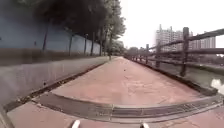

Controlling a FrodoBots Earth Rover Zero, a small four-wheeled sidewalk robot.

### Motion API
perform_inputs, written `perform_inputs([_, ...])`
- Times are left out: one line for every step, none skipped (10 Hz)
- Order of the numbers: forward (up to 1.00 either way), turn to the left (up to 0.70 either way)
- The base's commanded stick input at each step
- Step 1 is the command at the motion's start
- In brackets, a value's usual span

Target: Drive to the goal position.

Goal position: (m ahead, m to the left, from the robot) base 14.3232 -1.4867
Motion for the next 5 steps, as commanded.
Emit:
perform_inputs([0.7, 0.02])
perform_inputs([0.7, 0.02])
perform_inputs([0.7, 0.02])
perform_inputs([0.7, 0.02])
perform_inputs([0.7, 0.02])
